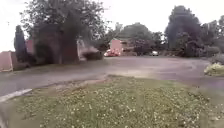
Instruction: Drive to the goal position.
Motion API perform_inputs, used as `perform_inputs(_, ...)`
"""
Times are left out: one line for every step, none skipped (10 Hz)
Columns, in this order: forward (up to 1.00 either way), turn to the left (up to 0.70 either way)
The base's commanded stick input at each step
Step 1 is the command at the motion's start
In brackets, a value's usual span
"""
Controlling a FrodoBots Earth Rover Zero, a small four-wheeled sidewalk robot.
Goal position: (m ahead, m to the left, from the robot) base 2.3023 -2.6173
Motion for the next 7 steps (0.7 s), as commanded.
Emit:
perform_inputs(0.70,0.00)
perform_inputs(0.70,0.00)
perform_inputs(0.70,0.00)
perform_inputs(0.70,0.00)
perform_inputs(0.70,0.00)
perform_inputs(0.70,0.00)
perform_inputs(0.70,0.00)
